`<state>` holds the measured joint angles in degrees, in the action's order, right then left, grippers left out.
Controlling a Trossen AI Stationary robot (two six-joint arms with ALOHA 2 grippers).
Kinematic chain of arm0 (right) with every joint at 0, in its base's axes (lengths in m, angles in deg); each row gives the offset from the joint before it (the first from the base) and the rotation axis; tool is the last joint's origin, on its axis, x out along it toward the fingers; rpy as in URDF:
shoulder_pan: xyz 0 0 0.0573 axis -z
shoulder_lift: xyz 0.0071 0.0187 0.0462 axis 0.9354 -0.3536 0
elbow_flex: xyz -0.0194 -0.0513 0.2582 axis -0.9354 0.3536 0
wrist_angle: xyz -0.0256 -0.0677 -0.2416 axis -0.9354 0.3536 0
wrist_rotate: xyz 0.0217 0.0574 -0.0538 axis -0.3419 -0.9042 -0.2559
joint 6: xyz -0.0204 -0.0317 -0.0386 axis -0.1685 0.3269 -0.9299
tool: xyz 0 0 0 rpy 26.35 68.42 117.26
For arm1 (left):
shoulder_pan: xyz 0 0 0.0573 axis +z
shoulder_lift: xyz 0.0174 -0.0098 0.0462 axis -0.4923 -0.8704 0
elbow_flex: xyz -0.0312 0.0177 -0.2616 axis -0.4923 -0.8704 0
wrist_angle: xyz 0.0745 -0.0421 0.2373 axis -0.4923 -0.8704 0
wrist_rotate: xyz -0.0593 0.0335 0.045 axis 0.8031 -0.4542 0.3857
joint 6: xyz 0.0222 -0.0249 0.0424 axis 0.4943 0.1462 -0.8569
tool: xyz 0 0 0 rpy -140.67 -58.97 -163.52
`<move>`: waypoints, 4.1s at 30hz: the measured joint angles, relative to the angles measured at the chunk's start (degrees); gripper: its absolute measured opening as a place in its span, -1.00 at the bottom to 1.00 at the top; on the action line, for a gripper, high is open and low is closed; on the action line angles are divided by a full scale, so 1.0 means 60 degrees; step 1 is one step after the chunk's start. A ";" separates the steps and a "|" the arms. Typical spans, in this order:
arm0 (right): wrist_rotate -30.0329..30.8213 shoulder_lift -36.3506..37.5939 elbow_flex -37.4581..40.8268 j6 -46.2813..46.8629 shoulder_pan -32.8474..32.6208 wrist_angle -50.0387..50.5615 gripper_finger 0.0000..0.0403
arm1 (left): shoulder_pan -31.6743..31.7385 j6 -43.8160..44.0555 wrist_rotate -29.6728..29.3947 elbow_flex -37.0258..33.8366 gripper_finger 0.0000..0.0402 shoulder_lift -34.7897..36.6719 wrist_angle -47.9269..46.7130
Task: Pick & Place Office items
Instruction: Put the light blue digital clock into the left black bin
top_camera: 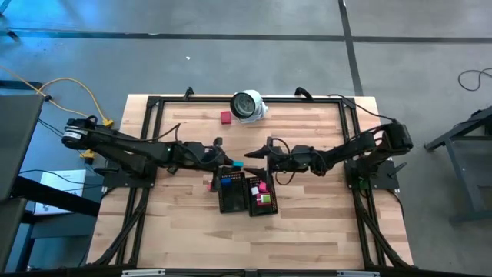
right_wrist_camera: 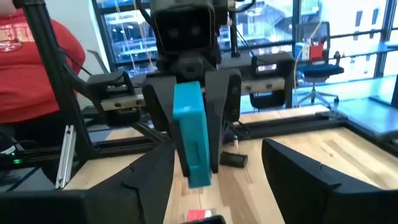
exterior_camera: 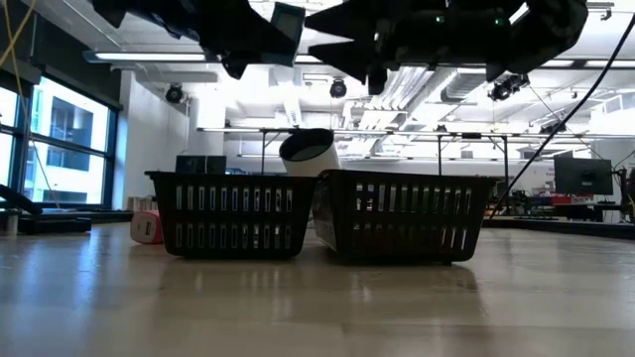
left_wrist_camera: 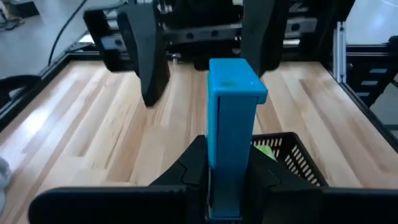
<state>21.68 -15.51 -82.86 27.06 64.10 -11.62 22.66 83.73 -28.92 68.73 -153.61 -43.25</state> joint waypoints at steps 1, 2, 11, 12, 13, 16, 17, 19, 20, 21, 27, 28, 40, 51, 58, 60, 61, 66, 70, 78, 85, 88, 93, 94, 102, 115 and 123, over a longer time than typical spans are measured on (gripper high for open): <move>0.0009 0.0000 -0.0001 -0.0044 -0.0029 -0.0109 0.14 | 0.0000 -0.0017 0.0023 0.0000 -0.79 0.0000 0.0038; 0.0006 0.0000 -0.0004 -0.0058 -0.0061 -0.0204 0.14 | 0.0000 -0.0056 0.0061 0.0000 -0.79 -0.0005 0.0140; -0.0028 0.0000 -0.0004 -0.0216 -0.0072 -0.0502 0.07 | 0.0266 -0.0080 0.0698 -0.0006 -0.79 -0.0326 0.0907; -0.0039 0.0000 -0.0004 -0.0217 -0.0072 -0.0510 0.04 | 0.0317 -0.0079 0.0815 -0.0005 -0.79 -0.0457 0.1130; -0.0054 0.0000 -0.0004 -0.0219 -0.0072 -0.0534 0.02 | 0.0358 -0.0076 0.0906 0.0007 -0.79 -0.0549 0.1264; -0.0067 0.0000 -0.0004 -0.0255 -0.0072 -0.0558 -0.07 | 0.0490 -0.0073 0.1166 -0.0011 -0.79 -0.0754 0.1529; -0.0070 0.0000 -0.0004 -0.0256 -0.0072 -0.0555 -0.10 | 0.0518 -0.0070 0.1205 0.0004 -0.79 -0.0803 0.1595; -0.0070 0.0004 -0.0004 -0.0259 -0.0076 -0.0552 -0.16 | 0.0576 -0.0045 0.1261 -0.0004 -0.79 -0.0805 0.1582; -0.0070 0.0004 -0.0004 -0.0256 -0.0073 -0.0520 -0.19 | 0.0579 -0.0043 0.1269 -0.0004 -0.79 -0.0817 0.1665; -0.0070 0.0004 -0.0004 -0.0259 -0.0072 -0.0498 -0.22 | 0.0579 -0.0043 0.1273 0.0000 -0.79 -0.0820 0.1700; -0.0078 0.0004 -0.0004 -0.0256 -0.0076 -0.0420 -0.49 | 0.0576 -0.0116 0.1298 0.0000 -0.79 -0.0812 0.1836; -0.0096 0.0004 -0.0004 -0.0257 -0.0076 -0.0419 -0.56 | 0.0576 -0.0116 0.1327 0.0000 -0.79 -0.0812 0.1839; -0.0240 0.0015 -0.0004 -0.0345 -0.0072 -0.0424 -0.83 | 0.0579 -0.0043 0.1466 -0.0004 -0.79 -0.0805 0.1916; -0.0231 0.0015 -0.0004 -0.0590 -0.0069 -0.0415 -0.83 | 0.0572 -0.0113 0.1541 -0.0004 -0.42 -0.0801 0.1816; -0.0208 0.0355 -0.0003 -0.0729 -0.0054 0.0226 -0.83 | 0.0572 -0.0223 0.0990 -0.0004 -0.40 0.0042 0.0001; -0.0218 0.0530 -0.0002 -0.0708 -0.0048 0.0805 -0.83 | 0.0534 -0.0269 0.0456 -0.0004 -0.40 0.0568 -0.0700; -0.0227 0.0546 -0.0003 -0.0669 -0.0047 0.0959 -0.83 | 0.0490 -0.0266 0.0092 -0.0004 -0.40 0.0860 -0.0990; -0.0499 0.0550 0.0000 -0.0204 -0.0048 0.1597 -0.83 | 0.0386 -0.0277 -0.0642 0.0297 -0.40 0.1778 -0.2136; -0.0560 0.0514 0.0000 0.0012 -0.0005 0.2154 -0.83 | 0.0471 0.0196 -0.0653 0.1133 -0.39 0.1591 -0.4014; -0.0924 0.0514 -0.0469 0.0061 -0.0008 0.3492 -0.83 | 0.1100 0.1247 0.0508 0.2891 -0.39 -0.0050 -0.6659; -0.1013 0.0514 -0.0543 0.0064 -0.0007 0.4081 -0.83 | 0.1281 0.1396 0.1427 0.3748 -0.39 -0.1005 -0.7214; -0.1021 0.0510 -0.0543 0.0118 -0.0007 0.4280 -0.83 | 0.1290 0.1396 0.1657 0.4002 -0.39 -0.1216 -0.7272; -0.1072 0.0510 -0.0543 0.0132 -0.0007 0.4266 -0.83 | 0.1279 0.1468 0.2073 0.4349 -0.39 -0.1580 -0.7312; -0.1072 0.0510 -0.0543 0.0127 -0.0007 0.4278 -0.83 | 0.1279 0.1468 0.2152 0.4388 -0.39 -0.1651 -0.7297; -0.1072 0.0510 -0.0543 0.0065 -0.0007 0.4366 -0.83 | 0.0986 0.1329 0.2184 0.4783 -0.39 -0.2144 -0.7354; -0.1076 0.0506 -0.0543 0.0018 -0.0007 0.4265 -0.83 | 0.0794 0.1257 0.2188 0.4845 -0.39 -0.2251 -0.7215; -0.1101 0.0503 -0.0543 -0.0004 -0.0007 0.4224 -0.83 | 0.0794 0.1257 0.2193 0.4841 -0.39 -0.2357 -0.7065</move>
<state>15.08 -12.49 -86.12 27.03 64.06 13.72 27.43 91.28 -15.76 97.78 -167.75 -85.64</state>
